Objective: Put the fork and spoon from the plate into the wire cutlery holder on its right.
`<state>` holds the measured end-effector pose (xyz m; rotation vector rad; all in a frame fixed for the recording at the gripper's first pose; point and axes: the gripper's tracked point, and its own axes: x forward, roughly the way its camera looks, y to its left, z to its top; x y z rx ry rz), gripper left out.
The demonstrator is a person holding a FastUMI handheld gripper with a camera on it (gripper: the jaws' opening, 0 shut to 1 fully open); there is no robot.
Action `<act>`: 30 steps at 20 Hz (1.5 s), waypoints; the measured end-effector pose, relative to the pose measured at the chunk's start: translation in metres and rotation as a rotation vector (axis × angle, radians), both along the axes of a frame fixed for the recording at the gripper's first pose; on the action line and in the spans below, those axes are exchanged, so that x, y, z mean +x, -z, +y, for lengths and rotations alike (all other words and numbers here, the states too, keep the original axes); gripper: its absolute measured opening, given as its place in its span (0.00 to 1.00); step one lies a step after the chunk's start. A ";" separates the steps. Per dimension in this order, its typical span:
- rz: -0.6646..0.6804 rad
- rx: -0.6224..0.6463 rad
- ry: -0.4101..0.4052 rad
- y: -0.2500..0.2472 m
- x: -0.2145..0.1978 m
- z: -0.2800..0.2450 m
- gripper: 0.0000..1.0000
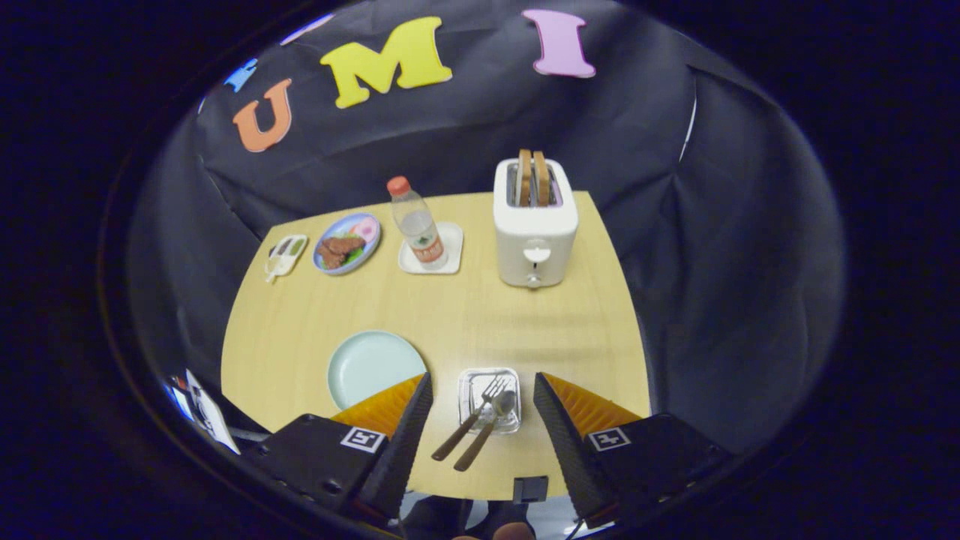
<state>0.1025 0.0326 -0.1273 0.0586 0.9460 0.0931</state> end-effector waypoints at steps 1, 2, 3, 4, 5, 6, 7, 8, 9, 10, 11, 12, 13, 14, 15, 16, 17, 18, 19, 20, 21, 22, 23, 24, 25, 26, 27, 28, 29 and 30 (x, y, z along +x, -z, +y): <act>-0.056 0.012 0.006 -0.014 -0.002 0.002 0.83; -0.109 0.019 0.012 -0.025 -0.008 0.003 0.83; -0.160 0.020 0.020 -0.037 -0.013 0.002 0.83; -0.213 0.021 0.031 -0.050 -0.019 0.000 0.83; -0.256 0.024 0.039 -0.060 -0.021 -0.002 0.83; -0.298 0.032 0.044 -0.071 -0.030 0.001 0.83; -0.335 0.039 0.040 -0.079 -0.037 0.001 0.83; -0.366 0.039 0.042 -0.087 -0.042 0.001 0.83; -0.405 0.045 0.044 -0.096 -0.047 0.001 0.83; -0.458 0.034 0.051 -0.105 -0.048 0.000 0.83; -0.515 0.021 0.051 -0.115 -0.051 0.001 0.83; -0.568 0.014 0.040 -0.127 -0.054 0.003 0.83; -0.609 0.011 0.037 -0.134 -0.058 0.004 0.83; -0.644 0.012 0.050 -0.138 -0.063 0.003 0.83; -0.666 0.024 0.069 -0.142 -0.067 0.003 0.83; -0.674 0.043 0.082 -0.142 -0.072 0.004 0.83; -0.679 0.053 0.092 -0.143 -0.076 0.004 0.83; -0.678 0.058 0.098 -0.142 -0.074 0.003 0.83; -0.672 0.060 0.099 -0.140 -0.073 0.003 0.83; -0.671 0.062 0.099 -0.140 -0.074 0.002 0.83; -0.676 0.057 0.102 -0.142 -0.075 -0.001 0.83; -0.688 0.052 0.105 -0.145 -0.077 -0.006 0.83; -0.702 0.045 0.103 -0.149 -0.078 -0.008 0.83; -0.714 0.036 0.098 -0.152 -0.078 -0.008 0.83; -0.730 0.031 0.093 -0.156 -0.079 -0.007 0.83; -0.742 0.024 0.088 -0.160 -0.080 -0.006 0.83; -0.756 0.016 0.081 -0.163 -0.079 -0.005 0.83; -0.769 0.003 0.074 -0.166 -0.079 -0.004 0.83; -0.780 0.001 0.066 -0.170 -0.080 -0.002 0.83; -0.784 0.001 0.060 -0.171 -0.080 0.001 0.83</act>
